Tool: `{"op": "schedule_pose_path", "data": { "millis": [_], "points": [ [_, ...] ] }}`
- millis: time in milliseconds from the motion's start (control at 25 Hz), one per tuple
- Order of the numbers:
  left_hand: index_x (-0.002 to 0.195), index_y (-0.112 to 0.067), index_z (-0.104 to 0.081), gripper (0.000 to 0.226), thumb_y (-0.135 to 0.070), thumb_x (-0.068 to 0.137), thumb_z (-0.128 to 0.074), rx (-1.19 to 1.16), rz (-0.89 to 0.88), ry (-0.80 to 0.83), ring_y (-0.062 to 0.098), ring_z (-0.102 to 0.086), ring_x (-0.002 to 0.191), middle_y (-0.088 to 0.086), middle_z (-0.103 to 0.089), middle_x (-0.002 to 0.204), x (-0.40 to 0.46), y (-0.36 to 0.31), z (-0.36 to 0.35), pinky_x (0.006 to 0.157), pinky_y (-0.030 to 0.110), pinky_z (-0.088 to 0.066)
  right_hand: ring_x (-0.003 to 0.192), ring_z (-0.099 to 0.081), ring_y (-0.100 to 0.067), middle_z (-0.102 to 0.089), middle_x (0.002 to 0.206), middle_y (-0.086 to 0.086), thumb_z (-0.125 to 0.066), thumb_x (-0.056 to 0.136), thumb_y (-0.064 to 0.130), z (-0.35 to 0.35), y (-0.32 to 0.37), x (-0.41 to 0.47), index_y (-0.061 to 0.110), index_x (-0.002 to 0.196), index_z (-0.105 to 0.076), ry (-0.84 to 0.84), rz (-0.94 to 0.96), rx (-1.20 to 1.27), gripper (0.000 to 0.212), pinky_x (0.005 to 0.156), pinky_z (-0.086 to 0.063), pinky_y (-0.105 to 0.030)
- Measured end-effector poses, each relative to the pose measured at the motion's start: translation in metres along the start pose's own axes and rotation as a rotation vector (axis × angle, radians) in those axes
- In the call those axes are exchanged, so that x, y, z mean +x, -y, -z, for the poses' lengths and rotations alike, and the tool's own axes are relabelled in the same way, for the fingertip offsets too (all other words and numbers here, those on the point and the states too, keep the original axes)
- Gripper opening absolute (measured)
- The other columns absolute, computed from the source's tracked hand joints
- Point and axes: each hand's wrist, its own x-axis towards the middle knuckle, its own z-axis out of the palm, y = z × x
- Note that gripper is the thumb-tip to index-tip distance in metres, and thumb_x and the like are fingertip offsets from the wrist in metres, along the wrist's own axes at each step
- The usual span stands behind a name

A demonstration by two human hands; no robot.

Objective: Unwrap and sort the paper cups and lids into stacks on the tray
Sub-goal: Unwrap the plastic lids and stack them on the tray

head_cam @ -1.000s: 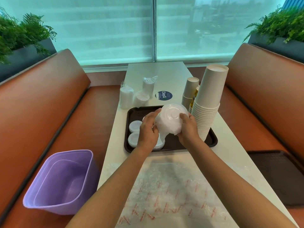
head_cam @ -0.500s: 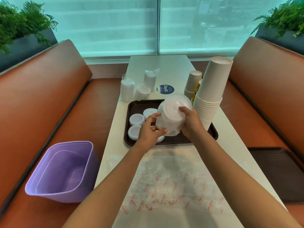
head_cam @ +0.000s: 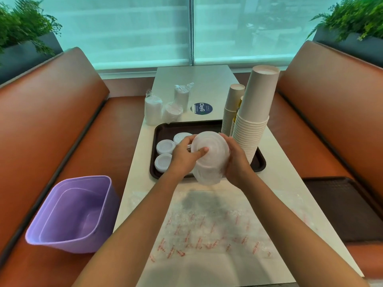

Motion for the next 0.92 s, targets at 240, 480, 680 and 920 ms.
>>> {"op": "schedule_pose_path", "data": {
  "millis": [240,480,680,920],
  "points": [
    [0.122,-0.011,-0.053,0.043,-0.022,0.084,-0.069,-0.003,0.006,-0.093,0.013,-0.051,0.096,-0.004,-0.055,0.106,-0.004,0.003,-0.004,0.064,0.011,-0.041,0.103,-0.064,-0.026,-0.067,0.113,-0.007,-0.041,0.097,0.042,0.022,-0.009,0.0,0.025,0.122,-0.06,0.039,-0.105,0.075,0.036,0.08,-0.057,-0.043],
    [0.127,-0.012,-0.051,0.049,-0.025,0.084,-0.07,0.089,0.054,-0.001,0.015,-0.052,0.102,-0.002,-0.055,0.112,-0.003,0.003,-0.005,0.084,0.027,-0.045,0.115,-0.057,-0.031,-0.06,0.122,-0.008,-0.053,0.085,0.041,0.027,-0.016,0.0,0.032,0.115,-0.058,0.119,-0.084,0.052,0.031,0.091,-0.051,-0.051],
    [0.123,-0.014,-0.049,0.045,-0.023,0.085,-0.069,0.133,0.014,-0.049,0.012,-0.048,0.097,-0.006,-0.05,0.106,-0.002,0.003,-0.007,0.079,0.024,-0.041,0.113,-0.059,-0.031,-0.061,0.123,-0.009,-0.055,0.087,0.041,0.029,-0.021,0.008,0.03,0.116,-0.059,0.092,-0.097,0.095,0.03,0.087,-0.054,-0.049],
    [0.127,-0.009,-0.048,0.047,-0.021,0.086,-0.068,0.02,0.112,-0.027,0.016,-0.051,0.105,0.003,-0.055,0.12,0.008,0.007,0.001,0.089,0.029,-0.045,0.107,-0.062,-0.027,-0.066,0.115,-0.008,-0.04,0.098,0.043,0.027,-0.02,0.015,0.025,0.115,-0.063,-0.021,-0.142,0.158,0.033,0.085,-0.055,-0.044]
  ]
}}
